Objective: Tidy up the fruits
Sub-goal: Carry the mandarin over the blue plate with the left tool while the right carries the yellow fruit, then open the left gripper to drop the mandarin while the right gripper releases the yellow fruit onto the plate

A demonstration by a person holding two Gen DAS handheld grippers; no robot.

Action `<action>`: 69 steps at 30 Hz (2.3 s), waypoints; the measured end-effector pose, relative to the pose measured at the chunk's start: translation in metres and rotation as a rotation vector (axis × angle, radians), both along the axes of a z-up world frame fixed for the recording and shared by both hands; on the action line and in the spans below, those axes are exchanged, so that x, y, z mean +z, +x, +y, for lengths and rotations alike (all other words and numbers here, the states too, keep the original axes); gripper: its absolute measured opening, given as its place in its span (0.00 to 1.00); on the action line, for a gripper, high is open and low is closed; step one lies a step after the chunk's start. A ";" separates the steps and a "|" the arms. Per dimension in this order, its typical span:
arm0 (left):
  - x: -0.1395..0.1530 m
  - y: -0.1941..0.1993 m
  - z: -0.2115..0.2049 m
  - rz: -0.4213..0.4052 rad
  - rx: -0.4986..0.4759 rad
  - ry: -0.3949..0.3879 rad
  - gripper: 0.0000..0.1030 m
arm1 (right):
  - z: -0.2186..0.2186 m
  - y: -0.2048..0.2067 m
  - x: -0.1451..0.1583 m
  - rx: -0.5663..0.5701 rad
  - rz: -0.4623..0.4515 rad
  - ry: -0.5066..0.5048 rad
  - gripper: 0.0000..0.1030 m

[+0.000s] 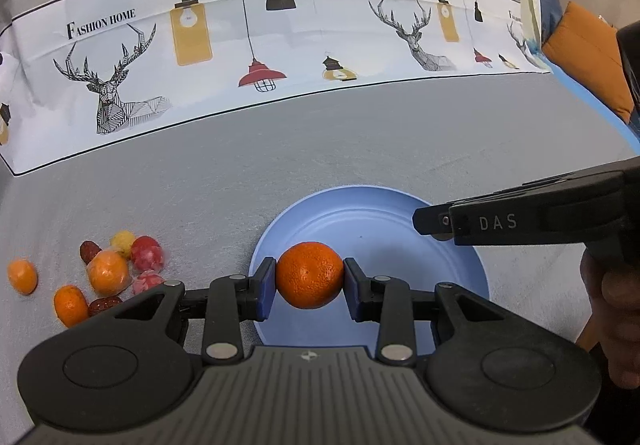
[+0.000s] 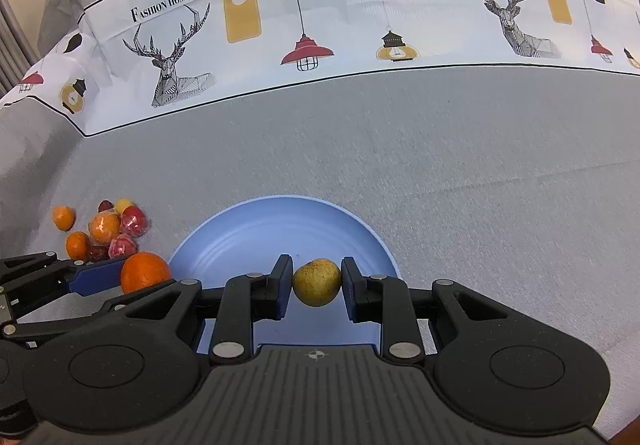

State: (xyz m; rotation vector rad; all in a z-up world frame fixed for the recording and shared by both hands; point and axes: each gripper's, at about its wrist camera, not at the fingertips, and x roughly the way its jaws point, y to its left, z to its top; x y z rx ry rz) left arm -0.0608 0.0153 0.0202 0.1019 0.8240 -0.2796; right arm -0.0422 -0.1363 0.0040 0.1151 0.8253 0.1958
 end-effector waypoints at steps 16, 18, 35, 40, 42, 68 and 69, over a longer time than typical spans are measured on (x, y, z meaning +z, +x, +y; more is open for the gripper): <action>0.001 0.002 -0.002 0.007 -0.002 0.001 0.38 | 0.002 0.002 -0.003 0.003 0.019 -0.008 0.27; 0.000 0.002 -0.002 0.008 -0.003 0.001 0.38 | 0.002 0.002 -0.004 0.003 0.021 -0.009 0.27; -0.001 0.001 -0.003 0.007 -0.013 0.001 0.38 | 0.003 0.002 -0.005 -0.002 0.031 -0.014 0.27; 0.002 0.001 0.000 0.003 -0.008 -0.024 0.52 | 0.000 0.003 -0.005 -0.028 0.033 -0.015 0.39; 0.003 0.001 0.001 0.001 -0.004 -0.029 0.53 | 0.000 0.003 -0.004 -0.035 0.029 -0.011 0.49; 0.006 0.000 0.003 0.004 0.008 -0.052 0.54 | -0.001 0.001 -0.002 -0.066 0.007 -0.031 0.52; 0.006 0.000 0.003 0.004 0.008 -0.053 0.54 | -0.001 0.001 -0.001 -0.066 0.006 -0.032 0.52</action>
